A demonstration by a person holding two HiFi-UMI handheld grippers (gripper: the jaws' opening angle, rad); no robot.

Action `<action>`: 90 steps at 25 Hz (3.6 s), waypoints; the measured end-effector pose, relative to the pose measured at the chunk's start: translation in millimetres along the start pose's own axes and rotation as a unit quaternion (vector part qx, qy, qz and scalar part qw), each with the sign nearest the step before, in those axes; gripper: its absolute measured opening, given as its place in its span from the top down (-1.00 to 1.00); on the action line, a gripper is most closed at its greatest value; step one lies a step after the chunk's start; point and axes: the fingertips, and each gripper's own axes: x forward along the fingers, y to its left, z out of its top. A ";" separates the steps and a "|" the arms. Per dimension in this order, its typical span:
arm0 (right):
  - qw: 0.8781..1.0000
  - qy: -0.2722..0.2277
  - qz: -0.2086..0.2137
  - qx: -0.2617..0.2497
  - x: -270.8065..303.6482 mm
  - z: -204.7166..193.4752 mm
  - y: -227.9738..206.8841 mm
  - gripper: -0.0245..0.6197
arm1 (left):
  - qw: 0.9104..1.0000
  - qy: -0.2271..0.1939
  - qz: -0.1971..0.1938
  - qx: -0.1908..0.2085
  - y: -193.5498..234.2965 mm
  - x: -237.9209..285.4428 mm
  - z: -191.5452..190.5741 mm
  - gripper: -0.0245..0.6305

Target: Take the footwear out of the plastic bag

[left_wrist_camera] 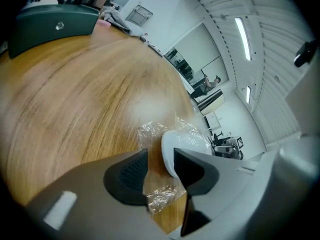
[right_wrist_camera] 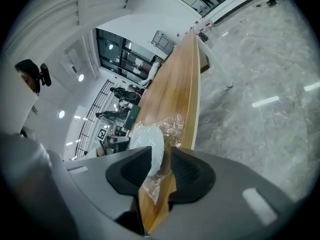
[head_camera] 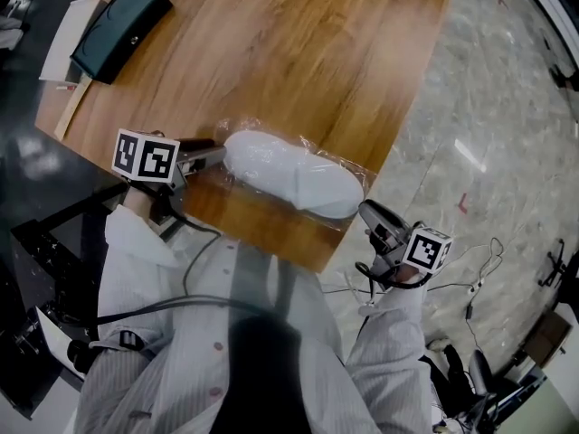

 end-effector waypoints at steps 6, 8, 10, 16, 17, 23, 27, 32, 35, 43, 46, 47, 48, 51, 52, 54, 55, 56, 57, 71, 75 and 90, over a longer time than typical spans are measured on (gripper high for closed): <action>1.000 0.003 0.022 0.011 -3.6 -0.4 -3.4 0.43 | 0.999 0.023 -0.024 0.017 2.0 0.5 3.3 0.66; 1.000 0.009 0.020 0.008 -4.9 0.1 -5.9 0.40 | 0.998 0.048 -0.035 0.028 -1.3 7.2 -2.5 0.66; 1.000 0.016 0.021 0.005 -4.9 1.7 -9.4 0.40 | 0.997 0.058 -0.037 0.037 -1.2 11.7 -3.4 0.67; 0.996 0.042 0.074 0.039 -0.1 -6.5 -5.3 0.46 | 0.992 0.086 -0.079 0.048 -15.0 20.0 -11.1 0.70; 0.994 0.042 0.087 0.048 -1.7 -6.4 -4.2 0.49 | 0.991 0.094 -0.089 0.047 -18.9 21.4 -14.3 0.69; 0.988 0.059 0.127 0.065 -2.6 -13.9 2.2 0.70 | 0.983 0.111 -0.143 0.017 -31.6 29.3 -31.0 0.58; 0.984 0.046 0.158 0.072 -11.1 -11.6 12.1 0.74 | 0.983 0.082 -0.162 -0.012 -38.4 23.2 -25.8 0.74; 0.975 0.006 0.217 0.047 -33.5 6.1 49.9 0.76 | 0.977 0.017 -0.212 0.000 -72.8 -14.7 1.3 0.80; 0.970 -0.011 0.244 0.004 -50.3 20.8 82.9 0.76 | 0.973 -0.028 -0.228 0.033 -101.2 -47.6 22.0 0.82; 0.959 -0.042 0.260 -0.108 -81.7 45.7 150.7 0.75 | 0.965 -0.113 -0.199 0.130 -162.0 -123.8 57.4 0.82; 0.957 -0.062 0.260 -0.114 -85.9 53.6 158.3 0.77 | 0.963 -0.135 -0.183 0.141 -167.9 -141.6 62.1 0.82; 0.956 -0.070 0.259 -0.114 -87.5 56.4 158.7 0.79 | 0.963 -0.142 -0.178 0.141 -167.8 -146.7 63.5 0.82; 0.956 -0.078 0.260 -0.113 -89.3 58.8 158.6 0.86 | 0.963 -0.150 -0.173 0.139 -166.4 -151.8 65.0 0.82; 0.956 -0.089 0.254 -0.116 -93.3 61.0 157.7 0.89 | 0.964 -0.173 -0.153 0.130 -155.3 -166.4 68.1 0.82; 0.958 -0.091 0.246 -0.118 -94.3 61.4 156.5 0.89 | 0.965 -0.179 -0.144 0.130 -149.1 -170.9 68.2 0.82; 0.962 -0.097 0.223 -0.122 -98.3 63.3 152.1 0.89 | 0.964 -0.191 -0.127 0.136 -132.9 -180.2 67.8 0.82; 0.965 -0.101 0.208 -0.125 -101.8 64.7 149.3 0.89 | 0.963 -0.200 -0.120 0.134 -127.7 -185.6 68.6 0.83; 0.967 -0.105 0.193 -0.129 -106.1 66.2 146.5 0.89 | 0.963 -0.209 -0.115 0.125 -127.4 -191.6 70.6 0.82; 0.969 -0.110 0.176 -0.133 -111.1 67.8 143.8 0.89 | 0.963 -0.220 -0.109 0.113 -129.6 -198.0 73.2 0.83; 0.936 -0.210 -0.081 -0.270 -109.0 98.6 194.0 0.89 | 0.919 -0.301 0.162 0.195 -138.4 -224.8 105.8 0.81; 0.910 -0.247 -0.115 -0.312 -81.9 105.7 215.0 0.89 | 0.898 -0.335 0.189 0.214 -154.3 -212.4 113.4 0.81; 0.886 -0.267 -0.132 -0.355 -70.4 86.5 237.9 0.89 | 0.896 -0.334 0.170 0.239 -190.0 -181.6 104.3 0.81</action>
